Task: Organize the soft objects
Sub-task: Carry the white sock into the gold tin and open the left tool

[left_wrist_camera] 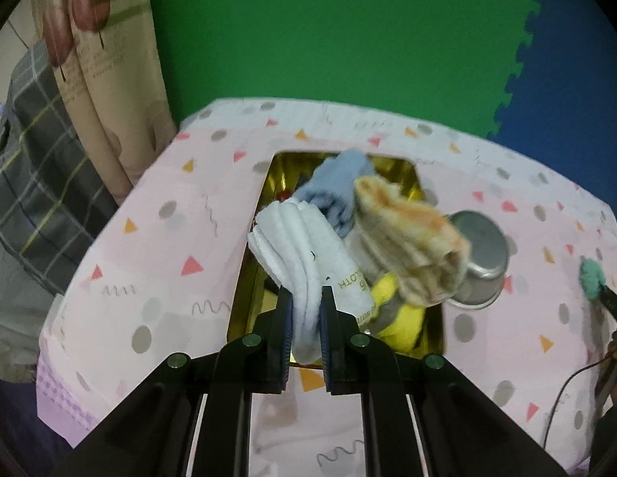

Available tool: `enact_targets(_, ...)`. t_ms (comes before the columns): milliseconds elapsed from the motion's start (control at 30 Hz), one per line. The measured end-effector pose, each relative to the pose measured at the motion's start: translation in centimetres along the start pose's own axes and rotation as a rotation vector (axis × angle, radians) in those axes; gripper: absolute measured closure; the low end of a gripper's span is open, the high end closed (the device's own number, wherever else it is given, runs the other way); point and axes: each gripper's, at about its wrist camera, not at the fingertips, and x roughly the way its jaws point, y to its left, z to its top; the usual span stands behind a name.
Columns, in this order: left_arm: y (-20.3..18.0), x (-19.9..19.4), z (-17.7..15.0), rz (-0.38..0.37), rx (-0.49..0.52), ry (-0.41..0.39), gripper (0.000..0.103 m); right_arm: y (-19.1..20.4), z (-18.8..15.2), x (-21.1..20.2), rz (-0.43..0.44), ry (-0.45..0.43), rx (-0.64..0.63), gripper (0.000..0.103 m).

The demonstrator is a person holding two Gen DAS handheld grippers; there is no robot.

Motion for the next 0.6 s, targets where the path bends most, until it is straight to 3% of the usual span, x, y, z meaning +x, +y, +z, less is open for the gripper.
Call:
enact_targets(333, 0.9, 4.0, -0.8, -0.001, 0.015, 0.047, 0.091, 0.4, 0.1, 0.1, -0.016, 0.002, -0.014, 0.078)
enact_targets(600, 1.4, 4.9, -1.1, 0.005, 0.001, 0.052, 0.085, 0.4, 0.2, 0.2, -0.020, 0.002, -0.018, 0.078)
